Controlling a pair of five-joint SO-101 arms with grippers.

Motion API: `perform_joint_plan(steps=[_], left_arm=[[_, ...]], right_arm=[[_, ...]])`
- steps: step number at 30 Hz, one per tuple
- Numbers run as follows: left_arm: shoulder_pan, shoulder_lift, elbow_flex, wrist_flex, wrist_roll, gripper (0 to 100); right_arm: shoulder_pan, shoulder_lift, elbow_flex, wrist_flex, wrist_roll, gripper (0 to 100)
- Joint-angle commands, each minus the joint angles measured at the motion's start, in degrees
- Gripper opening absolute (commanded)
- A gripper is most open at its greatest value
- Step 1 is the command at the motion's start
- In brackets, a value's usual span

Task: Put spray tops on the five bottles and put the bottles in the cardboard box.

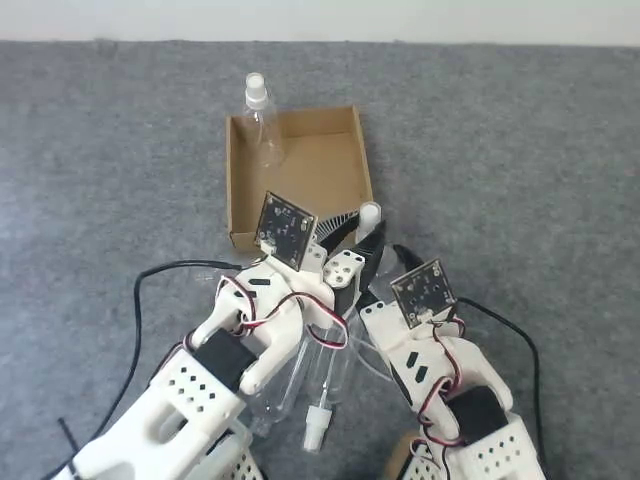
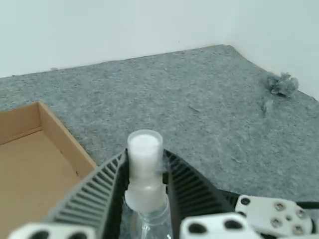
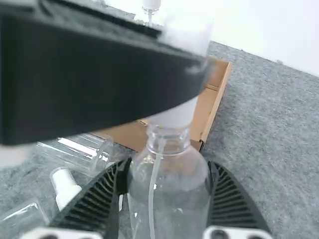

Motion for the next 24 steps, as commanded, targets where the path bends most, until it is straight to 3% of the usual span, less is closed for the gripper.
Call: perform_joint_plan(steps=[1,5,16,24], left_arm=[[0.0,-0.26,0.66,-0.7,-0.53,5],[1.41,-0.26,1.8,0.7,0.44,16],[0.88,-0.79,-4.7,10.55,1.49,19],[-2.02,-0.79,-13.05,22.95,1.49,26]], right_arm=[[1.71,-0.92,-3.69,-1.54,0.62,11.5],[2.51,-0.92,-4.31,-1.54,0.62,11.5],[2.42,-0.92,-4.13,-1.36,0.62,11.5],[2.51,-0.92,-4.04,-1.54,0.62,11.5]])
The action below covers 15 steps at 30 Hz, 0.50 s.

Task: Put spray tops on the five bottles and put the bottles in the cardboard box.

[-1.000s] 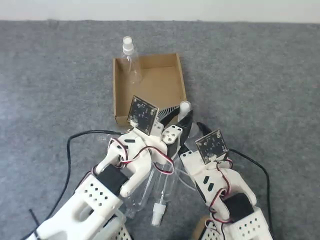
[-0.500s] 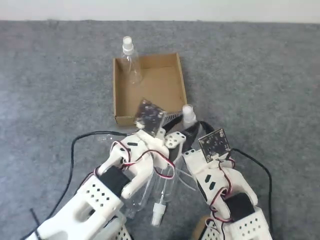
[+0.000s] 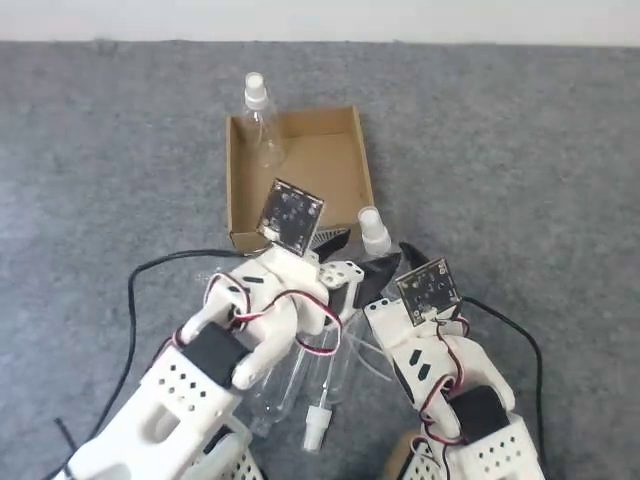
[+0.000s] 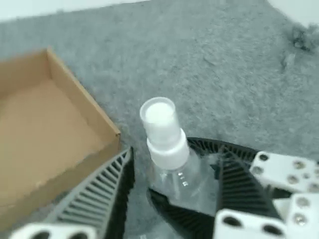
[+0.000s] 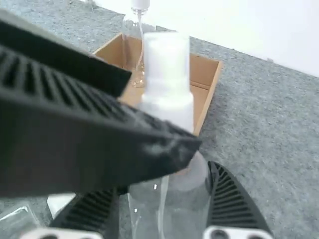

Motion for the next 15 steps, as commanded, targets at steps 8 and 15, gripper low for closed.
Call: perform_joint_plan(steps=[8,15], left_arm=[[-0.97,-0.88,-10.59,11.25,0.44,26],[-0.97,-0.88,-10.33,11.78,-3.16,26]], right_arm=[[3.47,-0.92,-3.96,-1.54,0.53,11.5],[8.57,-0.92,-4.13,-3.91,-3.43,11.5]])
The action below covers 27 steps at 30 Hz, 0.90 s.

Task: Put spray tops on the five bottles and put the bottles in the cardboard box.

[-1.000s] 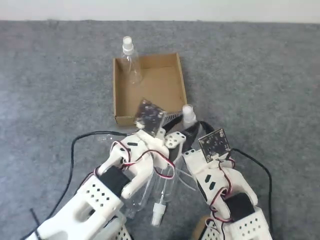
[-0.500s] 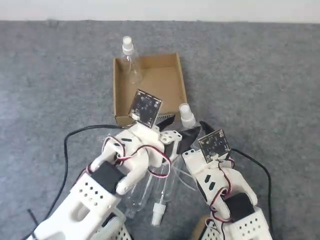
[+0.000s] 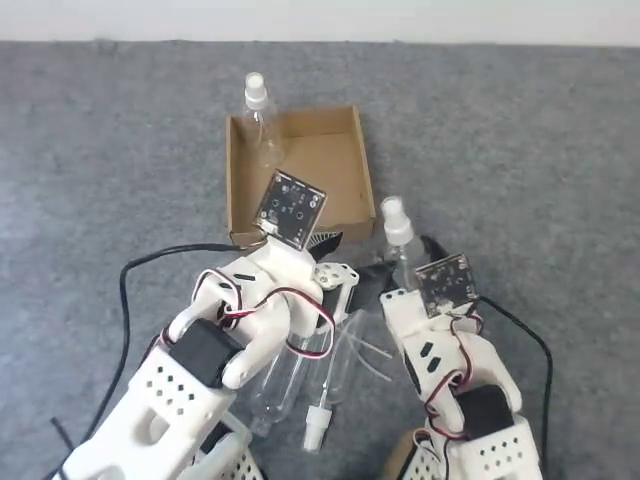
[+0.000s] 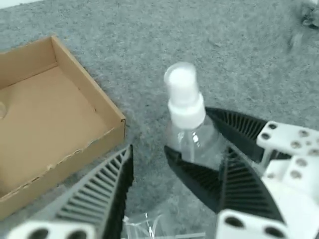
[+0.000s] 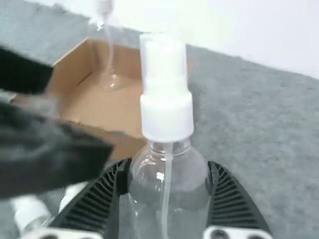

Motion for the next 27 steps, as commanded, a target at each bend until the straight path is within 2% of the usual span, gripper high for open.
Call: perform_joint_plan(steps=[1,9,13,18,27], left_arm=[[-0.44,-0.88,-3.12,0.26,-1.05,26],[-6.68,-0.88,-2.95,0.35,-3.43,26],[-6.51,-0.97,-2.86,0.35,-3.43,26],[-6.51,-0.97,-2.77,0.35,-3.43,26],[-6.42,-0.97,-1.8,0.0,-3.43,26]], right_arm=[[2.77,-0.92,-4.13,-2.95,-4.48,11.6],[6.29,-0.92,-4.04,-5.76,-5.54,11.6],[9.36,-0.92,-4.22,-7.78,-6.33,11.6],[11.3,-0.84,-4.84,-10.07,-12.66,11.6],[11.38,-0.66,-6.95,-10.59,-12.92,11.6]])
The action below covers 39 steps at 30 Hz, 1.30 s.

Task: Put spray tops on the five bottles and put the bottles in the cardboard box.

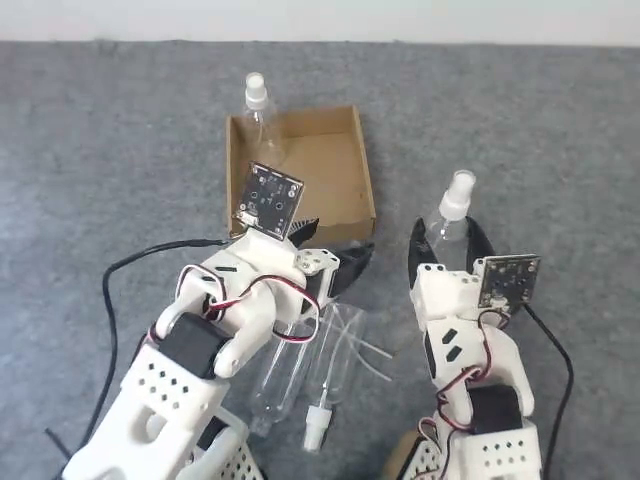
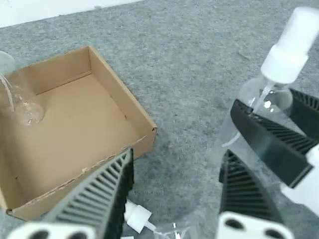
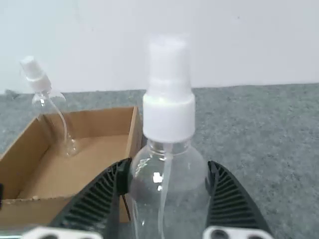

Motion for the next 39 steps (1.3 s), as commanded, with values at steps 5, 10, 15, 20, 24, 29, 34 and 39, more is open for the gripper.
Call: perform_joint_plan(steps=[5,10,15,20,24,29,34,39], left_arm=[[0.79,-0.97,-1.63,0.0,-0.53,26],[2.37,-0.97,-1.1,0.0,-0.53,26],[2.37,-0.97,-0.92,-0.09,-0.53,26],[2.37,-0.97,-0.92,-0.09,-0.53,26],[2.37,-0.97,-0.92,-0.09,-0.53,26],[2.37,-0.97,-0.92,-0.09,-0.09,26],[2.46,-0.97,-1.01,0.0,3.08,29],[3.6,-0.88,-0.92,0.26,3.87,30]], right_arm=[[0.4,-0.22,-8.79,-1.45,-0.62,11.5],[0.22,-0.22,-11.87,-1.1,-0.53,11.4],[0.22,2.15,-16.0,-0.92,-0.44,11.4],[-2.07,12.97,-23.12,-0.92,-0.62,11.4],[-3.03,19.38,-28.22,-0.92,-0.7,11.4],[-3.03,21.67,-30.59,-1.19,-0.7,11.4],[-4.44,21.76,-30.68,-1.36,-0.79,11.5],[-6.02,21.76,-31.65,-1.27,-0.7,11.5]])
